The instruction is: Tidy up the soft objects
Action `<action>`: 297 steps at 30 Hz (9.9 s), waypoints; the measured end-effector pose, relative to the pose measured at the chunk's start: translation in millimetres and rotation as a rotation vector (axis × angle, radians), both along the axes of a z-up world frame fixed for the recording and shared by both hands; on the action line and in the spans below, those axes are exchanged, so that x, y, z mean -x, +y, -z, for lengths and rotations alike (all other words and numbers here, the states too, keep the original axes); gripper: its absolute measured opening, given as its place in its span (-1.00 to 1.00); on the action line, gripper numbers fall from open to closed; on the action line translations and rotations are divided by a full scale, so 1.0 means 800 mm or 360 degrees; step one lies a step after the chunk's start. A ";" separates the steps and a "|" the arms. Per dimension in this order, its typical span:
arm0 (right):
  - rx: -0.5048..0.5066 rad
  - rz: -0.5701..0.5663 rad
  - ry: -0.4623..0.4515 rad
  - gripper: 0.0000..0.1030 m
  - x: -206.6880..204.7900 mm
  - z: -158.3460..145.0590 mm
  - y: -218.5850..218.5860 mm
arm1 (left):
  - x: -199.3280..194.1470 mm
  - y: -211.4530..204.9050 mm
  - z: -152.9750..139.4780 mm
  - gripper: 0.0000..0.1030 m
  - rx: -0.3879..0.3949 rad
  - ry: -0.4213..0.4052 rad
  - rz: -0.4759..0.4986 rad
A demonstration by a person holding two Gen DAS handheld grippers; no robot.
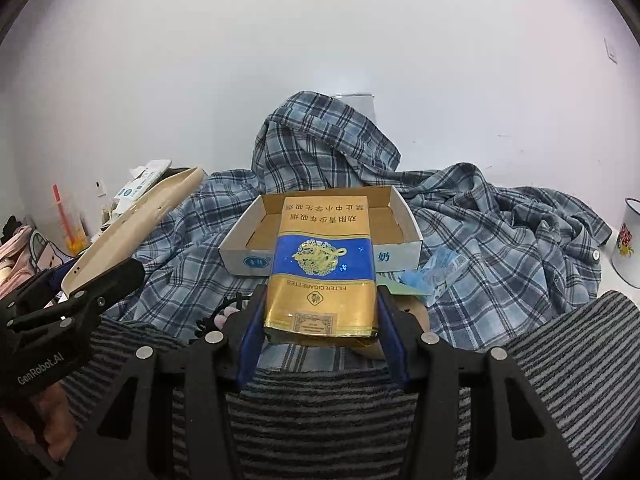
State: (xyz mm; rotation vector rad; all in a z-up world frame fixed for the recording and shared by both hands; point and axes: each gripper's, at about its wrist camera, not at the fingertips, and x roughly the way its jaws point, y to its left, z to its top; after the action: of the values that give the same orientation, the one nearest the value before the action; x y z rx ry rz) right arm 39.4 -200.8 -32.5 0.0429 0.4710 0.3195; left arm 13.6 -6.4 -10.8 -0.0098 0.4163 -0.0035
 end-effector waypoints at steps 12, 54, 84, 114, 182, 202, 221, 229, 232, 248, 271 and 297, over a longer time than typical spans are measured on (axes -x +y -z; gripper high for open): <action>0.0015 0.0004 -0.0280 -0.02 0.003 -0.073 -0.009 | -0.006 -0.003 -0.067 0.45 0.0026 -0.0135 0.0000; 0.0078 -0.0042 0.0040 -0.01 -0.285 -0.070 0.006 | -0.297 0.003 -0.038 0.45 0.0010 0.0285 -0.0127; 0.0225 -0.0175 0.0480 0.00 -0.311 0.012 0.014 | -0.319 -0.017 0.041 0.45 -0.0051 0.0725 -0.0134; 0.0230 -0.0218 0.0462 0.09 -0.305 0.012 0.020 | -0.275 -0.015 -0.038 1.00 -0.0062 0.0112 -0.0198; 0.0153 0.0049 0.0030 0.93 -0.062 -0.007 -0.081 | -0.059 -0.027 -0.026 0.95 0.0165 0.0137 0.0103; 0.0131 0.0035 0.0089 0.93 -0.069 0.000 -0.081 | -0.102 -0.014 0.016 -0.26 0.0220 0.0634 0.0506; 0.0135 0.0012 0.0152 0.93 -0.075 0.006 -0.080 | -0.094 -0.020 0.021 -0.94 0.0170 0.0489 0.0510; 0.0064 -0.0059 0.0328 0.93 -0.091 0.001 -0.091 | -0.065 -0.024 0.001 -0.94 0.0032 0.0254 0.0389; 0.0114 -0.0171 0.0440 0.93 -0.098 0.008 -0.081 | -0.058 -0.018 -0.004 -0.94 0.0042 0.0196 0.0372; 0.0388 -0.0255 0.0733 0.72 -0.143 0.059 -0.014 | -0.056 0.004 -0.004 -0.94 0.0149 0.0159 0.0246; 0.0299 -0.0137 -0.0012 0.42 -0.059 -0.004 -0.030 | -0.051 0.001 -0.010 -0.94 0.0126 0.0112 0.0257; 0.0294 -0.0401 0.0853 0.44 -0.117 -0.001 -0.028 | -0.039 -0.022 -0.038 -0.94 0.0007 0.0092 0.0191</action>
State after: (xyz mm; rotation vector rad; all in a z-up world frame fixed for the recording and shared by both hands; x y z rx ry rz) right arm 133.3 -223.2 -31.3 -0.1153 1.0404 0.5133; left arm 44.8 -24.0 19.3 0.0109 0.4742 -0.1227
